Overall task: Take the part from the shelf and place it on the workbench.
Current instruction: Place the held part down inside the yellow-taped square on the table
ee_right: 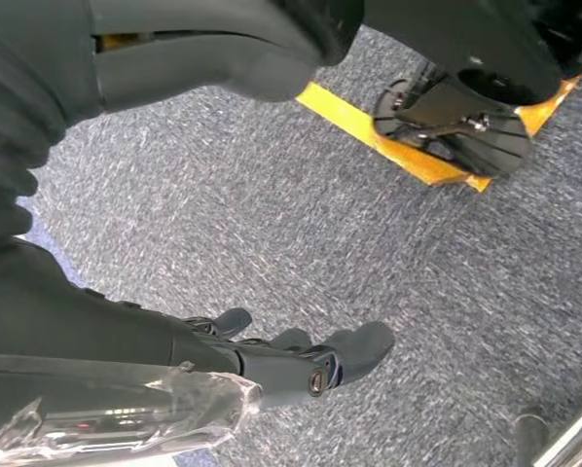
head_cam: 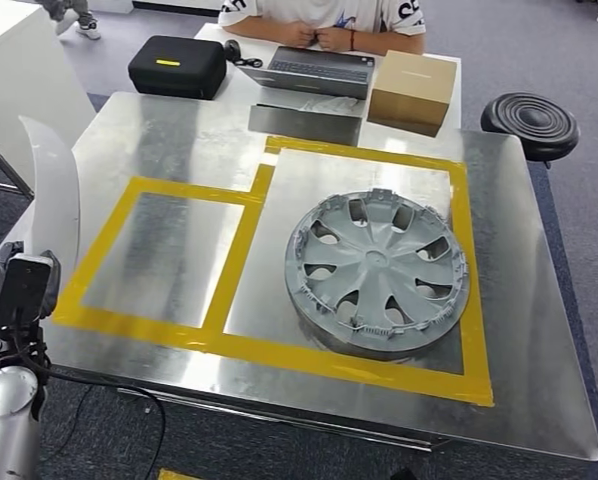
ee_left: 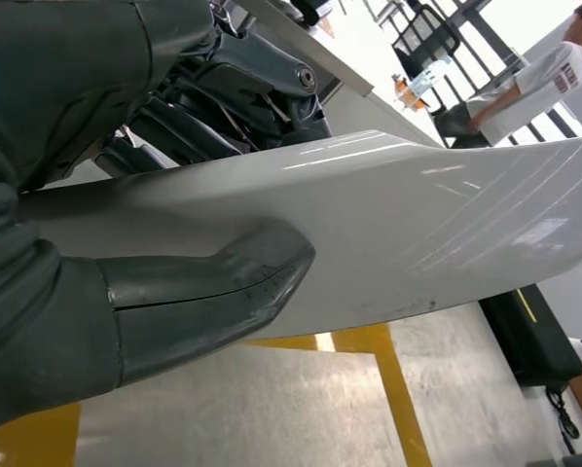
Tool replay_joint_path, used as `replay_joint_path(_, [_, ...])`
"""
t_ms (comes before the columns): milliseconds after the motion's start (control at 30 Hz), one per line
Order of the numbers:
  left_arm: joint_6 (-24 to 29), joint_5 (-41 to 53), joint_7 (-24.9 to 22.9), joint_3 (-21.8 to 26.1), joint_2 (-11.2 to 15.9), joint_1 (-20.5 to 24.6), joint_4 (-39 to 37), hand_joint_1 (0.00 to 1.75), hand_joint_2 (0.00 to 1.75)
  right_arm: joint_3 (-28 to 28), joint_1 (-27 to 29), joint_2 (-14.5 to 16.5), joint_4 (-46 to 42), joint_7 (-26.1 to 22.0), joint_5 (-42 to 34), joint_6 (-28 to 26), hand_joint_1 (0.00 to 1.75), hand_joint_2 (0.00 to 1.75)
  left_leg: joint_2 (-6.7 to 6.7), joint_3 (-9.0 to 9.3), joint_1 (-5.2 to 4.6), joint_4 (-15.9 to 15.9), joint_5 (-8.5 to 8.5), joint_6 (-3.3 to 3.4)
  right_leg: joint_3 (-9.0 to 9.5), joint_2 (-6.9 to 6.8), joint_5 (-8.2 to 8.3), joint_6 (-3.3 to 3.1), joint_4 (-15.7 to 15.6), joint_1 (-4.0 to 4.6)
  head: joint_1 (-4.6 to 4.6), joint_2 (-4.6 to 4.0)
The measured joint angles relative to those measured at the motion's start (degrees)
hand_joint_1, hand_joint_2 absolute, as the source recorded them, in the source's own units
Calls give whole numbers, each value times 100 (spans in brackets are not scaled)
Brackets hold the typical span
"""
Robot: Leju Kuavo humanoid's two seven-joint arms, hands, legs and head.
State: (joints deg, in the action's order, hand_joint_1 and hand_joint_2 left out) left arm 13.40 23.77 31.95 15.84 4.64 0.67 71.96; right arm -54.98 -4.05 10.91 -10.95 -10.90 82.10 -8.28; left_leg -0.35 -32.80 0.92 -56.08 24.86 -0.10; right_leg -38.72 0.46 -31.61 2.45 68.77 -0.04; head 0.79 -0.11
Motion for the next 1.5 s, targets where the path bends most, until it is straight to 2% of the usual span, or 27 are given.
replay_joint_path(33, [0, -5, 1, 11, -2, -1, -15, 175, 175, 0, 6, 0, 0, 1, 1, 1, 0, 0, 1, 1, -1, -1, 2, 7, -173, -1, -124, 13, 355, -6, 1, 0])
replay_joint_path(67, [-1, -10, 1, 20, -4, -2, -31, 175, 175, 0, 12, 0, 0, 2, 1, 1, 0, 0, 0, 3, -1, -4, 5, 10, -270, -1, -145, 21, 542, -7, 0, 0])
replay_joint_path(100, [-1, -14, 1, 28, -8, -3, -45, 175, 175, 0, 16, 0, 0, 3, 2, 2, 0, 0, -2, 7, -1, -6, 7, 10, -286, -1, -82, 23, 555, -8, -1, 0])
replay_joint_path(167, [-2, -16, 1, 37, -13, -3, -60, 175, 175, 1, 15, 0, 0, 4, 2, 2, 0, 0, -7, 13, 0, -8, 10, 8, -201, -1, 95, 20, 354, -8, -1, 0])
replay_joint_path(267, [-2, -17, 1, 38, -14, -3, -62, 175, 175, 1, 13, 0, 0, 3, 1, 2, 0, 0, -8, 14, 0, -8, 11, 6, -157, -1, 152, 18, 262, -9, 0, 0])
replay_joint_path(300, [-2, -17, 1, 39, -14, -3, -64, 174, 175, 1, 11, 0, 0, 3, 1, 2, 0, 0, -8, 18, 1, -8, 13, 3, -99, -1, 214, 15, 142, -9, 0, 0])
replay_joint_path(367, [-3, -22, 1, 44, -13, 1, -72, 174, 175, 1, 2, -1, 0, 4, 1, 2, 0, 0, -13, 30, -6, -13, 24, -46, 223, 5, 431, -22, -493, -6, 3, 0])
replay_joint_path(433, [15, -30, 1, 56, -13, 13, -82, 175, 175, 1, -5, -4, 0, 5, 2, -1, 0, 0, -12, -7, -13, -103, 88, -171, 497, 17, 592, -150, -1024, -11, 16, 0])
replay_joint_path(500, [37, -34, 0, 71, -15, 35, -92, 175, 175, 1, -6, -7, 0, 6, 2, -3, 0, 0, -7, -232, -12, -583, 364, -264, 512, 19, 606, -261, -1056, -21, 41, 0])
replay_joint_path(567, [42, -35, 0, 80, -20, 41, -108, 175, 175, 1, 0, -7, 0, 7, 2, -3, 0, 0, -6, -602, -12, -1375, 726, -280, 508, 12, 603, -279, -1058, -19, 57, 0])
replay_joint_path(600, [42, -35, -1, 83, -22, 34, -119, 175, 175, 1, 5, -7, 0, 8, 2, -2, 0, 0, -6, -733, -11, -1650, 811, -281, 508, 10, 601, -282, -1057, -15, 57, 0])
replay_joint_path(633, [42, -36, -1, 84, -22, 29, -128, 175, 175, 1, 9, -8, 0, 8, 2, -2, 0, 0, -6, -799, -11, -1781, 820, -278, 507, 10, 600, -283, -1057, -13, 56, 0])
replay_joint_path(667, [42, -35, -1, 86, -22, 27, -135, 175, 175, 1, 8, -8, 0, 8, 2, -2, 0, 0, -6, -770, -11, -1710, 728, -271, 508, 11, 600, -283, -1056, -12, 57, 0])
replay_joint_path(700, [42, -35, -2, 87, -22, 28, -139, 175, 175, 1, 6, -9, 0, 8, 2, -2, 0, 0, -6, -654, -11, -1467, 566, -261, 513, 12, 600, -282, -1056, -12, 56, 0])
replay_joint_path(767, [43, -35, -1, 91, -22, 37, -140, 175, 175, 1, 2, -9, 0, 8, 2, -2, 0, 0, -2, -276, -14, -692, 188, -232, 522, 15, 597, -267, -1052, -4, 59, 0])
replay_joint_path(800, [44, -35, -1, 92, -22, 46, -140, 175, 175, 1, 1, -9, 0, 8, 2, -2, 0, 0, -1, -108, -17, -342, 75, -214, 515, 20, 595, -249, -1042, 8, 57, 0])
replay_joint_path(867, [45, -36, -1, 96, -24, 51, -142, 175, 175, 1, 5, -9, 0, 8, 2, -2, 0, 0, -2, 16, -31, -38, 36, -173, 491, 25, 601, -192, -1038, 26, 51, 0])
replay_joint_path(967, [48, -36, -1, 108, -28, 48, -143, 175, 175, 1, 9, -9, 0, 8, 2, -3, 0, 0, -8, 9, -23, -7, 17, -79, 439, 17, 564, -93, -1002, 12, 42, 0])
replay_joint_path(1033, [48, -36, -1, 122, -36, 57, -143, 175, 175, 2, 2, -9, 0, 8, 2, -3, 0, 0, -3, 17, -1, 8, 7, -22, 225, 7, 304, -29, -566, 2, 22, 0])
replay_joint_path(1100, [48, -36, -2, 134, -44, 57, -144, 175, 175, 3, 7, -9, 1, 8, 2, -2, 0, 0, 2, 16, -1, 7, 12, 5, -138, 1, -54, 14, 226, -5, 6, 0])
replay_joint_path(1133, [48, -36, -2, 138, -48, 55, -145, 175, 175, 2, 13, -9, 1, 8, 2, -1, 0, 0, 2, 16, -2, 6, 13, 9, -284, 0, -143, 25, 526, -7, 7, 0])
replay_joint_path(1167, [48, -35, -2, 139, -51, 55, -146, 175, 175, 2, 18, -9, 2, 8, 2, -1, 0, 0, 0, 19, -1, 5, 15, 10, -340, 0, -127, 31, 629, -7, 3, 0])
replay_joint_path(1200, [47, -34, -2, 140, -56, 54, -146, 175, 175, 1, 18, -9, 2, 8, 2, 0, 0, 0, -3, 26, 0, 4, 18, 7, -275, -1, 2, 28, 487, -8, 4, 0])
replay_joint_path(1267, [48, -34, -2, 142, -63, 54, -147, 174, 175, 2, 7, -9, 1, 8, 2, -1, 0, 0, -10, 49, 0, -1, 33, -18, 116, -1, 383, 13, -298, -10, 2, 0])
replay_joint_path(1333, [49, -36, -2, 154, -62, 56, -147, 168, 175, 3, -5, -8, 2, 8, 2, -1, 0, 0, -16, 50, -20, -19, 50, -69, 447, 10, 567, -29, -919, -10, 8, 0])
replay_joint_path(1433, [46, -42, -2, 173, -54, 58, -147, 147, 175, 2, 3, -9, 2, 8, 5, 0, 0, 0, -18, 35, -25, -14, 39, -155, 497, 24, 570, -138, -1015, 6, 26, 0])
replay_joint_path(1500, [38, -67, -2, 181, -42, 69, -152, 144, 175, 2, 4, -9, 2, 7, 15, 0, 0, 0, -11, -25, -15, -152, 152, -213, 497, 24, 588, -219, -1026, -6, 42, 0])
